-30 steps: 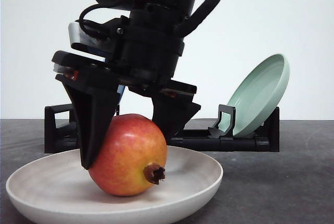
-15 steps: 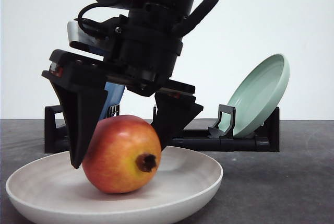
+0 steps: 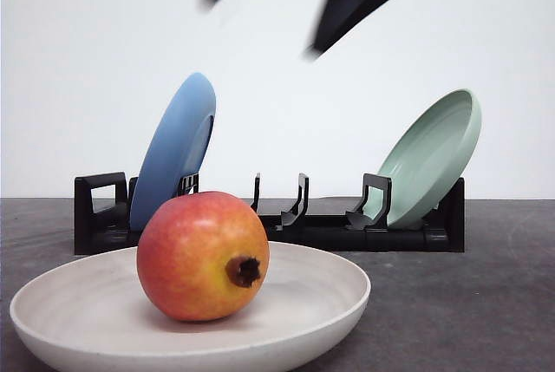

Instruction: Place pomegranate in white plate

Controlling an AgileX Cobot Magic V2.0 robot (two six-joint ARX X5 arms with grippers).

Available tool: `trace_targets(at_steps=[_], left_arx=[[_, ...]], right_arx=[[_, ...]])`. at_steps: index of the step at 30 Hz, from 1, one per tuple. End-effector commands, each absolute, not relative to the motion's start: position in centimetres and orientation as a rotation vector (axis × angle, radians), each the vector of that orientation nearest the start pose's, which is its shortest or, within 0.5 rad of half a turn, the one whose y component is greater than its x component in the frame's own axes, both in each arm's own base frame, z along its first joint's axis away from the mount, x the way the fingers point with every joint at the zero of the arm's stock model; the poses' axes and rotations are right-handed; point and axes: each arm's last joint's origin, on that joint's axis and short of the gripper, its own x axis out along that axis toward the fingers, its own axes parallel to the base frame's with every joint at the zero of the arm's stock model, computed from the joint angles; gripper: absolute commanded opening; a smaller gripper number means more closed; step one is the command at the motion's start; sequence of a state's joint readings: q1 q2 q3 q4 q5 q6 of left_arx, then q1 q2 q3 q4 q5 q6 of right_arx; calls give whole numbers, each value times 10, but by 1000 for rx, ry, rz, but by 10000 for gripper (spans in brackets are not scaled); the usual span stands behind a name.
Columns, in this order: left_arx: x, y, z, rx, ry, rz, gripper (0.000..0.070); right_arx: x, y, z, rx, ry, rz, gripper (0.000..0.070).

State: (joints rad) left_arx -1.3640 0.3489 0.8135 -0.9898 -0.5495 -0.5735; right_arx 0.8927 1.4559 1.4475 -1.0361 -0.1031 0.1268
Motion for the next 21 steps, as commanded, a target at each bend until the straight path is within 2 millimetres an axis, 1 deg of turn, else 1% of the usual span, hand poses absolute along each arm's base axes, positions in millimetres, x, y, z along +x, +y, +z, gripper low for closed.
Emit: trace_targets(at_steps=[1, 5, 7, 9, 11, 15, 18, 21], left_arx=[[23, -40, 313, -115, 515, -678, 627], [23, -40, 313, -115, 515, -679, 627], [23, -41, 313, -116, 513, -678, 627], [24, -40, 313, -116, 511, -675, 627], [24, -40, 313, -116, 511, -674, 627], [24, -41, 314, -127, 504, -679, 627], [24, -42, 316, -126, 484, -690, 627], [24, -42, 317, -132, 480, -692, 627]], right_arx=[[166, 208, 356, -324, 1017, 843, 700], [140, 161, 384, -278, 927, 799, 700], [127, 141, 390, -257, 866, 780, 700], [112, 123, 390, -229, 803, 775, 700], [100, 109, 384, -198, 751, 772, 700], [79, 86, 360, -82, 645, 759, 700], [68, 74, 341, -25, 540, 776, 700], [61, 67, 327, 19, 459, 788, 700]])
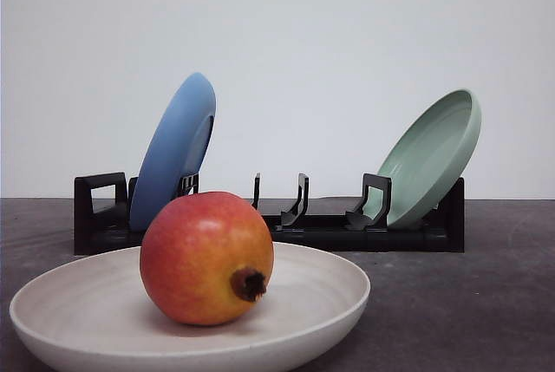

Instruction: Place pomegranate in white plate

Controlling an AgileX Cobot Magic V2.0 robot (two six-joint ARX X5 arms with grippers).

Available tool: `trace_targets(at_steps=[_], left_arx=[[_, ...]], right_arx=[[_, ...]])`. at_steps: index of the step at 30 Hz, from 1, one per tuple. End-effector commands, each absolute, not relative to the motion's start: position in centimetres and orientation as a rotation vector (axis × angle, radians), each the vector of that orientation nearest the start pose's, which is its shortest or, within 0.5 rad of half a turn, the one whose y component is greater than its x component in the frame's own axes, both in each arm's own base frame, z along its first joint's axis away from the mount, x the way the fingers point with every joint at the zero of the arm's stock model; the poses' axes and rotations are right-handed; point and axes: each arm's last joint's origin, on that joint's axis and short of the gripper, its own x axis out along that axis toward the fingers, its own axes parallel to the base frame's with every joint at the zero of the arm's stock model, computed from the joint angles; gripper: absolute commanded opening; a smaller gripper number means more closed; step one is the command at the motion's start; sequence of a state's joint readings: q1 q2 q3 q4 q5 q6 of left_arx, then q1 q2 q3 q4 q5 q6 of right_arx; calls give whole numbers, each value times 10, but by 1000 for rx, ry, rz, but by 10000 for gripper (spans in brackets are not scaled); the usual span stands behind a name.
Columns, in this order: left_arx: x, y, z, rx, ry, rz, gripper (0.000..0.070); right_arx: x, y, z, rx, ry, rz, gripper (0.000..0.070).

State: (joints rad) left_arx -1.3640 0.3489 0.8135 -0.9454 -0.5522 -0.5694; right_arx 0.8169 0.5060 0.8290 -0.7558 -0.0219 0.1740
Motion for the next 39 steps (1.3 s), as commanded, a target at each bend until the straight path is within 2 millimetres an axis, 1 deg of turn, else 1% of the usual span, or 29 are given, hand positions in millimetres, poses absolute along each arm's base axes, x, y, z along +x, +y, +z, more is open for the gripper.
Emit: trace_targets(at_steps=[1, 4, 8, 9, 10, 11, 12, 13, 14, 15, 36, 39], left_arx=[[24, -43, 317, -135, 478, -693, 627], [24, -43, 319, -144, 464, -700, 627], [24, -45, 322, -161, 441, -711, 625], [24, -45, 322, -163, 440, -712, 613], [24, -45, 322, -162, 440, -713, 495], [24, -45, 322, -150, 440, -718, 211], [24, -45, 321, -131, 436, -726, 1], [24, -45, 322, -130, 435, -726, 39], [24, -45, 322, -130, 435, -726, 0], [24, -45, 322, -132, 433, -726, 0], [24, -45, 322, -134, 431, -727, 0], [23, -39, 320, -155, 419, -736, 0]], right_arx=[[59, 65, 323, 28, 439, 791, 700], [56, 61, 317, 42, 407, 796, 700], [56, 61, 317, 43, 407, 797, 700], [56, 61, 317, 42, 408, 797, 700], [56, 61, 316, 40, 413, 796, 592], [56, 61, 316, 36, 417, 797, 310], [56, 61, 315, 26, 418, 802, 1], [56, 61, 315, 17, 421, 805, 22], [56, 61, 315, 17, 420, 802, 27], [56, 61, 315, 17, 420, 802, 3], [56, 61, 316, 23, 405, 807, 3], [56, 61, 316, 23, 405, 807, 3]])
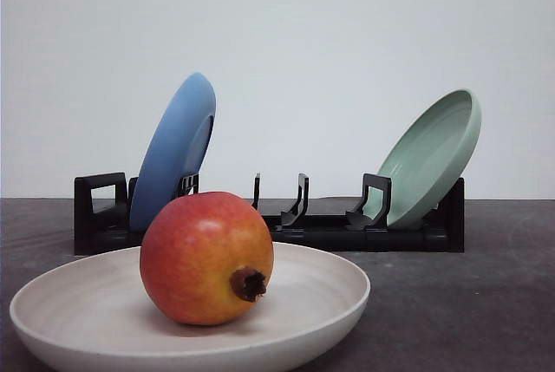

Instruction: Place pomegranate in white plate

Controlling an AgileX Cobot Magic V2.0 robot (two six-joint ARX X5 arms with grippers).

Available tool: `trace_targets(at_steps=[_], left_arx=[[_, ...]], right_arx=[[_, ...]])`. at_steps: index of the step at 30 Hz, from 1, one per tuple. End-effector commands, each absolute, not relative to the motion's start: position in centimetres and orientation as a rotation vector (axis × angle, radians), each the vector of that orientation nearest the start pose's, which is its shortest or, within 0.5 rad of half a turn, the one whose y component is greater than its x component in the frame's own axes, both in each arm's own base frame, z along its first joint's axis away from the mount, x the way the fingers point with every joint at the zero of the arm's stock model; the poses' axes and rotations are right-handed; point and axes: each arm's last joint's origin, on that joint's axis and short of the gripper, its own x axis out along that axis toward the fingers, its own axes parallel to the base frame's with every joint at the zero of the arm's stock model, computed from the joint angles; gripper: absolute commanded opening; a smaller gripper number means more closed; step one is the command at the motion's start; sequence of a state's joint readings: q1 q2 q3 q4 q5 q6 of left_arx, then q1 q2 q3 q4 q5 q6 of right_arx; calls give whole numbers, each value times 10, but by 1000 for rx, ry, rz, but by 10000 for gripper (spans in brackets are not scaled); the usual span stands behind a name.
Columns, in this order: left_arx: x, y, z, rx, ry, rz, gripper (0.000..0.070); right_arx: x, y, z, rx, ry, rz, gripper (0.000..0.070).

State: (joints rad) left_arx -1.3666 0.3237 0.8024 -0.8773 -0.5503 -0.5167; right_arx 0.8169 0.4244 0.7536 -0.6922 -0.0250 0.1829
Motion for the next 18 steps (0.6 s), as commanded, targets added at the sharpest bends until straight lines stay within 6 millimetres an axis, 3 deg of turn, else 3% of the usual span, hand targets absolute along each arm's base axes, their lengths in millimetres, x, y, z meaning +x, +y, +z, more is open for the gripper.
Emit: trace_targets(at_steps=[1, 5, 9, 13, 18], left_arx=[[23, -38, 320, -159, 416, -735, 0], [26, -33, 320, -167, 386, -644, 0], [34, -33, 306, 8, 298, -517, 0], [48, -39, 277, 201, 199, -428, 0], [71, -32, 229, 193, 162, -175, 0]], right_arx=[[56, 61, 316, 23, 405, 807, 3], [56, 61, 316, 23, 405, 807, 3], [56, 61, 316, 24, 404, 807, 3], [56, 61, 316, 24, 404, 807, 3], [56, 61, 316, 23, 405, 807, 3]])
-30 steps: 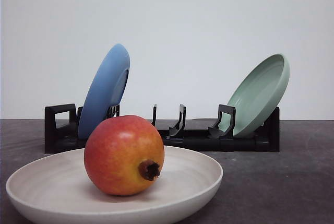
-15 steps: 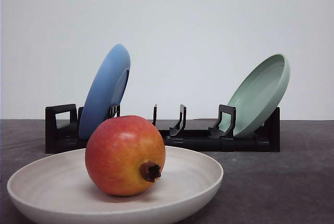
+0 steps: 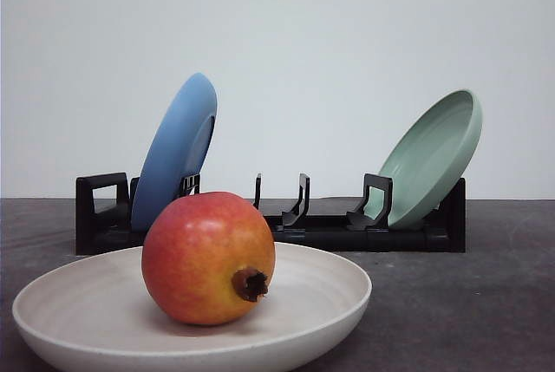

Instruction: Place pomegranate in white plate

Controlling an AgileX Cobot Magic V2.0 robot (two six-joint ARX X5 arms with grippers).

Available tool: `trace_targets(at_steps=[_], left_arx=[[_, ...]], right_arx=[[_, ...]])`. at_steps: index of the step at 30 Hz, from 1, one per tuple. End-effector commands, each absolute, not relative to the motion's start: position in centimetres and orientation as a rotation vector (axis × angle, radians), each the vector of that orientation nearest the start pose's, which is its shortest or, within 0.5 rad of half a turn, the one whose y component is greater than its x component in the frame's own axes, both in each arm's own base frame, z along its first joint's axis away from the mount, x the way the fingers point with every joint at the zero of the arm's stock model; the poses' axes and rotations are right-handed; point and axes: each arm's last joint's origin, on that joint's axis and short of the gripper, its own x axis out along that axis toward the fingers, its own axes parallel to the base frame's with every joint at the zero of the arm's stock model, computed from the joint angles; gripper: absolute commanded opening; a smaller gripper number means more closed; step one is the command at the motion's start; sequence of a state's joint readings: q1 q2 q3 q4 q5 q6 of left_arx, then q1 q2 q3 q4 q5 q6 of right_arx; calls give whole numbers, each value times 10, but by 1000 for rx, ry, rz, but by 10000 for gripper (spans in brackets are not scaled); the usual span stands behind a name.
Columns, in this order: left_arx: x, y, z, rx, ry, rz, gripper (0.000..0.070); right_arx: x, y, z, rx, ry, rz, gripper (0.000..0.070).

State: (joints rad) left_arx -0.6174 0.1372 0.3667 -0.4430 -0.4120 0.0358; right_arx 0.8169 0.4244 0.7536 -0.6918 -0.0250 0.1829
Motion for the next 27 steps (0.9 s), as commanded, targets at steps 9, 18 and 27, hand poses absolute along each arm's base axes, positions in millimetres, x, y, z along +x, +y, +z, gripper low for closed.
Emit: trace_targets(at_steps=[9, 18, 27], left_arx=[[92, -16, 172, 84, 60, -79, 0], [96, -7, 155, 60, 112, -34, 0], [95, -6, 149, 64, 180, -25, 0]], right_arx=[[56, 61, 316, 23, 405, 807, 3], [56, 61, 316, 24, 404, 807, 3], [56, 61, 316, 24, 404, 807, 3]])
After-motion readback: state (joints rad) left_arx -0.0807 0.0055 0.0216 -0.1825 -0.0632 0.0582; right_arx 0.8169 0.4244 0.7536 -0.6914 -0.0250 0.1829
